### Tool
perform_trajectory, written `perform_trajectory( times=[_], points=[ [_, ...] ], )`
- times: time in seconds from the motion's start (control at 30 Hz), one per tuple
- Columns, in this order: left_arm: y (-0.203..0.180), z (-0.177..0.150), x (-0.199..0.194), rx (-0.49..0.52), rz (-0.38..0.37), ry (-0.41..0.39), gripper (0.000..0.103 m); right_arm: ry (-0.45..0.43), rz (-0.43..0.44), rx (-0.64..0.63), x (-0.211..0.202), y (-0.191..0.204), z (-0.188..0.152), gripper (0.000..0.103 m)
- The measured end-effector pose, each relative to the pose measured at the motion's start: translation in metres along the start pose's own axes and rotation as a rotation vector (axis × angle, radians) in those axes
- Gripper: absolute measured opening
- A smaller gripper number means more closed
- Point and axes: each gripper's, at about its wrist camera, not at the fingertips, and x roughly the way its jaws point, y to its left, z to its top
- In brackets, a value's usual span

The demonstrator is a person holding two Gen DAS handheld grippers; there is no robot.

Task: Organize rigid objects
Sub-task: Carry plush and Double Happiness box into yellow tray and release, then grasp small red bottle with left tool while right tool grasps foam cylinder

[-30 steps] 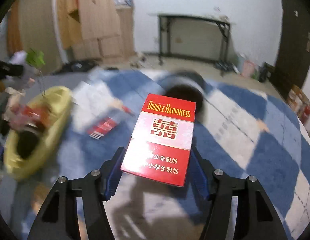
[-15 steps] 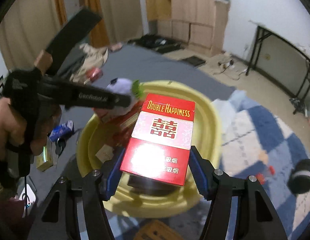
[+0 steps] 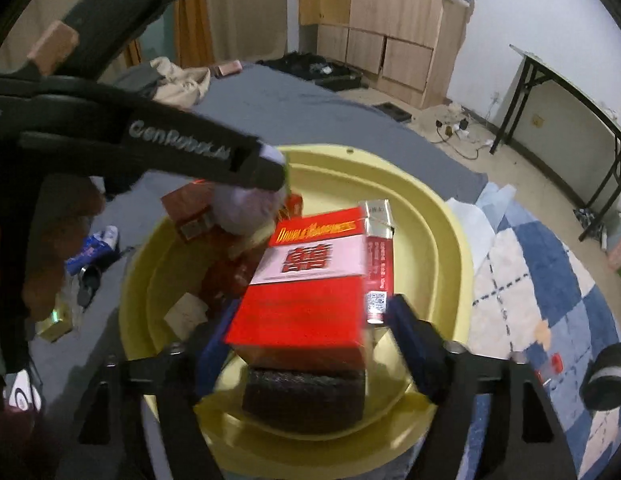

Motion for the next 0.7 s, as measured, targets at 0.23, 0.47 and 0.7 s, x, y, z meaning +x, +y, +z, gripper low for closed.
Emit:
perform_trajectory(
  times=[0.23, 0.47, 0.7],
  points=[
    [-0.048, 0.011, -0.033, 0.061, -0.089, -0.052, 0.103, -0.125, 0.019, 0.125, -0.054, -0.029, -0.028, 0.103],
    [-0.157, -0.018, -0.022, 0.37, -0.192, 0.01, 0.103, -0.15, -0.141, 0.37, -0.115, -0.124, -0.1, 0.103],
    [-0.236, -0.079, 0.041, 0.713, -0.158, 0.14, 0.103, -0.085, -0.299, 0.632, -0.135, -0.231, -0.148, 0.103]
  ],
)
